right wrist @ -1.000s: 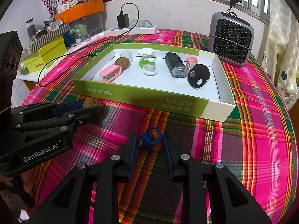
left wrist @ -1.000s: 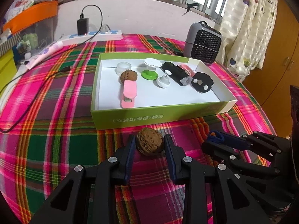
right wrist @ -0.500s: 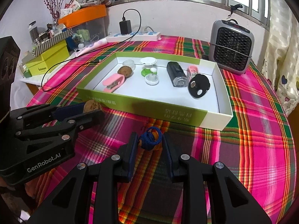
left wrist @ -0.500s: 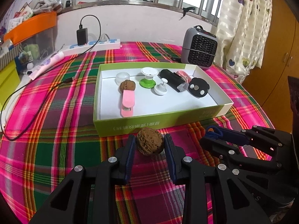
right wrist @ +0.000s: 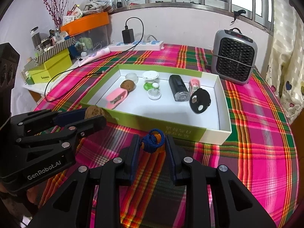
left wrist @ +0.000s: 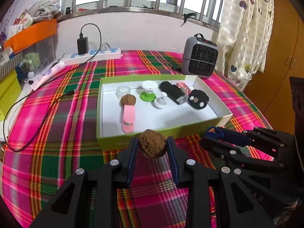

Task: Organize objects
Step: 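Carry the walnut into the green box with the left tool while the right tool carries the blue ring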

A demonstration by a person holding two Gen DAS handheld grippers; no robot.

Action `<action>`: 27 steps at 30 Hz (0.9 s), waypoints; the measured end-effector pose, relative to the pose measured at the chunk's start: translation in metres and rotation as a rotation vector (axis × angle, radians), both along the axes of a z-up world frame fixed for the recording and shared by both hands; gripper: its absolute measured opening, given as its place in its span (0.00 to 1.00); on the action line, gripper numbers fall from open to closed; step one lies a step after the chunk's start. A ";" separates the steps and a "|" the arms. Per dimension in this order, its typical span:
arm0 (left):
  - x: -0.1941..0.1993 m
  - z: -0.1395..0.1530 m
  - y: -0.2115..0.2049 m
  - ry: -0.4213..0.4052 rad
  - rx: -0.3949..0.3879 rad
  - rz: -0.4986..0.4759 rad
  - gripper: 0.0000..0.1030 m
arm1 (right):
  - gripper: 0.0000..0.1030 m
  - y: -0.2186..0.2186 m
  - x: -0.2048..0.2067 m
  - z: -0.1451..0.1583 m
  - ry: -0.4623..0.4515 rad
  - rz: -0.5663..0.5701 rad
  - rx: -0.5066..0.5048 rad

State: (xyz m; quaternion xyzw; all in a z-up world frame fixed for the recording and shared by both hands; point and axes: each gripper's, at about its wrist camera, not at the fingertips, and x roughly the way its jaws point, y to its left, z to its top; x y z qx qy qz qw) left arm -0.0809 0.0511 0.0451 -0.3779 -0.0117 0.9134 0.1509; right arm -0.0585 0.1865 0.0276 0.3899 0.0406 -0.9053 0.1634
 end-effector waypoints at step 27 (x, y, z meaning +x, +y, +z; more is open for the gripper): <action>-0.043 0.004 0.008 -0.010 0.022 -0.004 0.28 | 0.27 0.007 -0.046 0.010 0.027 -0.012 -0.004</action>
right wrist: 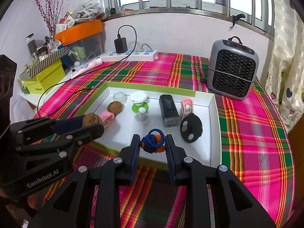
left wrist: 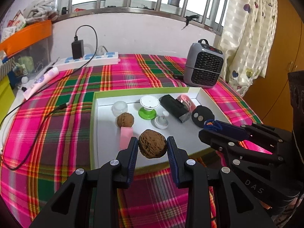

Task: Organize objects
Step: 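Carry the walnut into the green box with the left tool while the right tool carries the blue ring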

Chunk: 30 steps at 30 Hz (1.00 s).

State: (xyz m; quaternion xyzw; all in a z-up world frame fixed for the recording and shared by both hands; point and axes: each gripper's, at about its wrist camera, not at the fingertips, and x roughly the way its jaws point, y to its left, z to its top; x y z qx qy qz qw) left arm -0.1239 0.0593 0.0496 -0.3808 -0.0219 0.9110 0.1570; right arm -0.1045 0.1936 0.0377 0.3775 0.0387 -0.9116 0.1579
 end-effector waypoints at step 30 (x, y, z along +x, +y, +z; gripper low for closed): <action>-0.035 -0.024 0.015 -0.060 -0.066 -0.027 0.28 | 0.27 0.004 -0.040 -0.030 -0.083 0.035 0.033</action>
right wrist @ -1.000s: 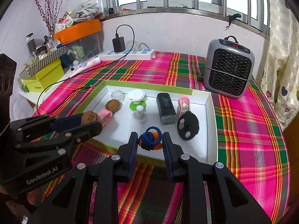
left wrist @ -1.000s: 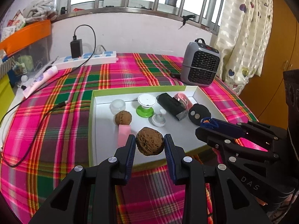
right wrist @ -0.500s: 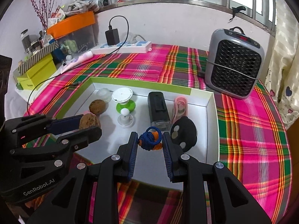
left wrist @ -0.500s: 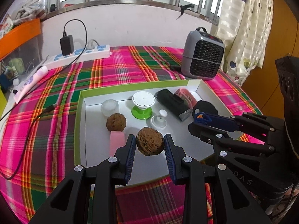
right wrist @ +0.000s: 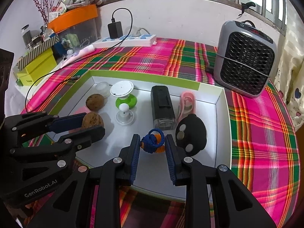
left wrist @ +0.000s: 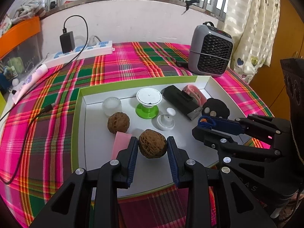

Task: Organize objects
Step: 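Carry the walnut into the green box with the left tool while the right tool carries the blue ring, then open both tools to release the walnut and blue ring inside the box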

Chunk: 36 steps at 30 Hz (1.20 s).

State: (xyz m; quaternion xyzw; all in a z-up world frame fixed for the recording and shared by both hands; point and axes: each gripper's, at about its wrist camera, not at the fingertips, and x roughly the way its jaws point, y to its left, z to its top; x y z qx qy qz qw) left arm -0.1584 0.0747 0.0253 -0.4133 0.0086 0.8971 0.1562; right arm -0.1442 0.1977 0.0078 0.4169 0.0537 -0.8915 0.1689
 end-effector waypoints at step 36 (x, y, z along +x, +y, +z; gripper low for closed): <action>0.000 0.000 -0.002 0.005 -0.015 0.012 0.29 | 0.34 0.000 0.002 0.002 0.012 -0.021 -0.002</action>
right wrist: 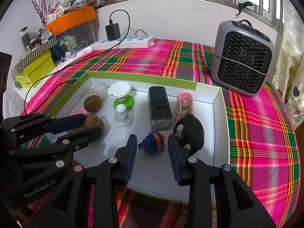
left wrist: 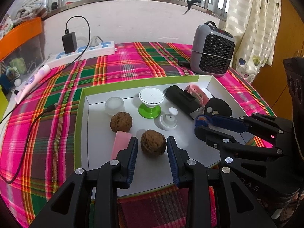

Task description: Organize objects

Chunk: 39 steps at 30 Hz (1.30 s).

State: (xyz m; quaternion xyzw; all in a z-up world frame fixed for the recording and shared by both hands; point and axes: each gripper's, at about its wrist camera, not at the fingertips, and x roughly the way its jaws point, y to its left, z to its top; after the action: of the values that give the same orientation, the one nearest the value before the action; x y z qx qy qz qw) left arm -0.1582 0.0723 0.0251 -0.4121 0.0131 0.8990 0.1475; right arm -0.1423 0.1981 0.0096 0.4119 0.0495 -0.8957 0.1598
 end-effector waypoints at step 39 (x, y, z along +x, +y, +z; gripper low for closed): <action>0.049 0.017 -0.012 0.063 -0.034 0.136 0.33 | 0.41 0.004 0.046 0.021 0.054 -0.054 -0.031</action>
State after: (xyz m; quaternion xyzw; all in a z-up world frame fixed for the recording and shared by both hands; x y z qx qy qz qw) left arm -0.1088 0.0598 0.0424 -0.3858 0.0052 0.9192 0.0785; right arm -0.0964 0.2024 0.0301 0.3861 0.0288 -0.9113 0.1404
